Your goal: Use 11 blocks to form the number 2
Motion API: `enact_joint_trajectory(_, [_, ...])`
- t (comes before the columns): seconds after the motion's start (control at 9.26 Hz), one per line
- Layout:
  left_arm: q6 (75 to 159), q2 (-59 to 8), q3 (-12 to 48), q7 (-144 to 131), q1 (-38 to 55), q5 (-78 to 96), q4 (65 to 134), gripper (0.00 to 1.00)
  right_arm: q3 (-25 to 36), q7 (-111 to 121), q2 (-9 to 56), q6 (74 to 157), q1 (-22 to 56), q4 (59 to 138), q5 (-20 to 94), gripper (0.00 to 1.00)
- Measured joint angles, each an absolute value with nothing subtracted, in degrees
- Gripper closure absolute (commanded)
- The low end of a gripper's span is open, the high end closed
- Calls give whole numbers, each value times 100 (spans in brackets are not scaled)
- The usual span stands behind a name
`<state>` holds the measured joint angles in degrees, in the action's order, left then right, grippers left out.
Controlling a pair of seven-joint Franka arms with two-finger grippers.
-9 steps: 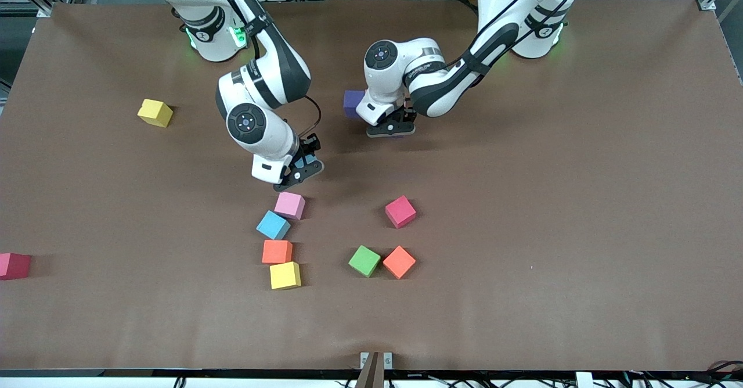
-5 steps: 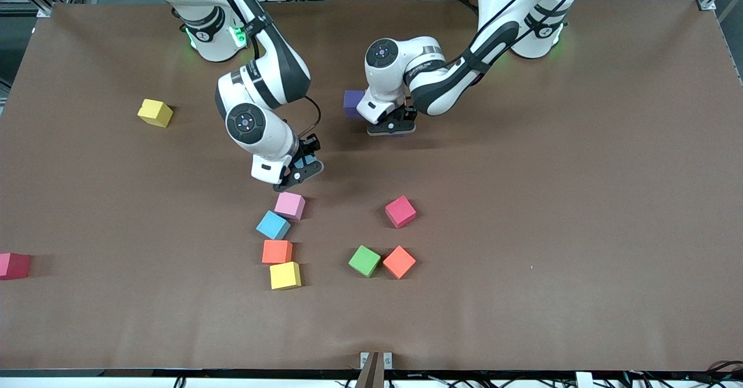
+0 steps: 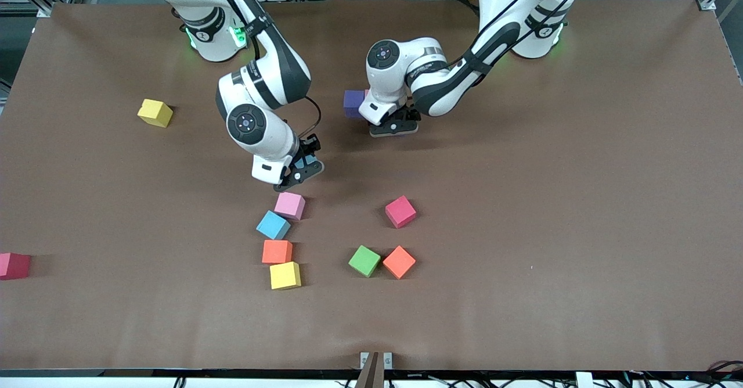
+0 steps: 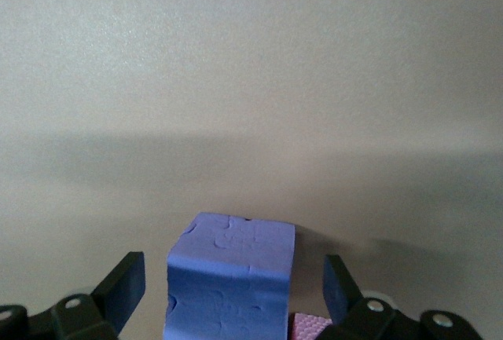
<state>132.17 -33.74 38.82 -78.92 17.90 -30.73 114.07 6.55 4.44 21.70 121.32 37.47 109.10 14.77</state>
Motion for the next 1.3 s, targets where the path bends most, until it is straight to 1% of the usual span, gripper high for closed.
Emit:
enact_joint_trajectory(0.32, [13202, -3208, 3835, -8040, 1631, -3073, 11037, 0, 509, 151, 2218, 12134, 3765, 10833, 1479, 100])
enact_joint_trajectory(0.54, [13096, -3239, 3751, -8152, 1262, -3065, 10507, 0, 481, 16, 2339, 12151, 3765, 10767, 1479, 100])
enact_joint_trajectory(0.76, [12961, -3558, 3387, -8304, 1117, -3041, 9830, 0, 352, -336, 2418, 12223, 3795, 10734, 1481, 100])
enact_joint_trajectory(0.97, [12959, -4025, 2988, -8357, 1141, -3017, 9260, 0, 272, -929, 2506, 12386, 4081, 10695, 1481, 100])
enact_joint_trajectory(1.19, [12959, -4461, 2809, -8463, 1166, -3011, 8709, 0, 266, -1533, 2717, 12467, 4424, 10499, 1481, 100])
enact_joint_trajectory(1.3, [12958, -4579, 2792, -8512, 1179, -3011, 8543, 0, 264, -1869, 2865, 12483, 4538, 10306, 1481, 100])
